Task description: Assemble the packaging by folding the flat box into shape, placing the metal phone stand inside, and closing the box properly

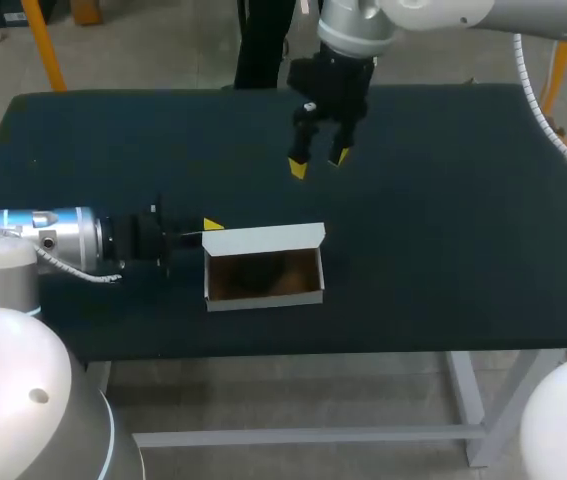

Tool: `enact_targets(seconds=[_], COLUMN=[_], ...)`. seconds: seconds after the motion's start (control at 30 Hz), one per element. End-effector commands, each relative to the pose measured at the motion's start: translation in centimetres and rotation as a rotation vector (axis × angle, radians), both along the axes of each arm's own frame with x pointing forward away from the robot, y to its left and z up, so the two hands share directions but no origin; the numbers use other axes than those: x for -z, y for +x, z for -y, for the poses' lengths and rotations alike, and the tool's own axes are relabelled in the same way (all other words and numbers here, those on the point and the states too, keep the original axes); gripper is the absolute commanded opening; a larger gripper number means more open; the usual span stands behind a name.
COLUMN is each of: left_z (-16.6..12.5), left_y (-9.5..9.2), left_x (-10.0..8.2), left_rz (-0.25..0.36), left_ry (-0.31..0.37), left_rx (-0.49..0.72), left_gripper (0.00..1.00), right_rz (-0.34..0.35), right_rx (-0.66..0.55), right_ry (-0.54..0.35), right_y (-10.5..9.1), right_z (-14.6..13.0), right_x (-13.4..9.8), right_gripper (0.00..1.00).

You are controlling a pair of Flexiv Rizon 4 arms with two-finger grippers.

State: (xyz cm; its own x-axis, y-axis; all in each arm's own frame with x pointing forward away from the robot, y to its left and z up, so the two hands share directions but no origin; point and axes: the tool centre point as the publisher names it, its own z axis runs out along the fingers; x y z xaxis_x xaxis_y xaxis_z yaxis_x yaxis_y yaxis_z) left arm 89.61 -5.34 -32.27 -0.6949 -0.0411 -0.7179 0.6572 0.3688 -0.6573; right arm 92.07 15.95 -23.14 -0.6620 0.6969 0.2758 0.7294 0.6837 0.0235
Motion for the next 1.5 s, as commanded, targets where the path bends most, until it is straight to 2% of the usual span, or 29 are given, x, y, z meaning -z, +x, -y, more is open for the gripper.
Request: enact_targets(seconds=[0.03, 0.1, 0.2, 0.37, 0.6, 0.63, 0.93, 1.17, 1.43, 1.5], left_z=[0.0, 0.0, 0.0, -0.2, -0.2, -0.2, -0.1, -0.1, -0.1, -0.1], left_y=[-0.1, -0.2, -0.5, -0.7, -1.1, -1.1, -1.1, -0.5, -0.4, -0.4], left_x=[0.1, 0.1, 0.3, 0.5, 1.0, 1.0, 1.1, 1.6, 1.8, 1.8], left_rz=[0.030, 0.057, 0.103, 0.162, 0.212, 0.219, 0.244, 0.259, 0.286, 0.289], left_ry=[0.012, 0.009, 0.021, 0.029, 0.054, 0.055, 0.065, 0.042, 0.031, 0.028], left_rx=[-0.015, -0.013, -0.020, -0.038, -0.047, -0.051, -0.018, 0.031, 0.057, 0.060], left_gripper=[0.00, 0.00, 0.00, 0.00, 0.00, 0.00, 0.00, 0.00, 0.00, 0.00], right_rz=[-0.048, -0.050, -0.114, -0.183, -0.238, -0.256, -0.256, -0.256, -0.378, -0.387], right_rx=[0.083, 0.165, 0.247, 0.341, 0.512, 0.506, 0.506, 0.506, 0.572, 0.578], right_ry=[-0.031, -0.040, -0.034, -0.020, -0.027, -0.005, -0.005, -0.005, -0.037, -0.046], right_y=[-0.1, -0.2, -0.6, -1.4, -3.3, -3.6, -3.6, -3.6, -5.0, -5.5], right_z=[-0.2, 0.0, 0.4, 1.3, 2.2, 2.2, 2.2, 2.2, 1.5, 1.4], right_x=[-0.1, -0.2, -0.1, 0.5, 2.8, 3.0, 3.0, 3.0, 4.7, 5.1], right_gripper=[1.00, 1.00, 1.00, 1.00, 1.00, 1.00, 1.00, 1.00, 1.00, 1.00])
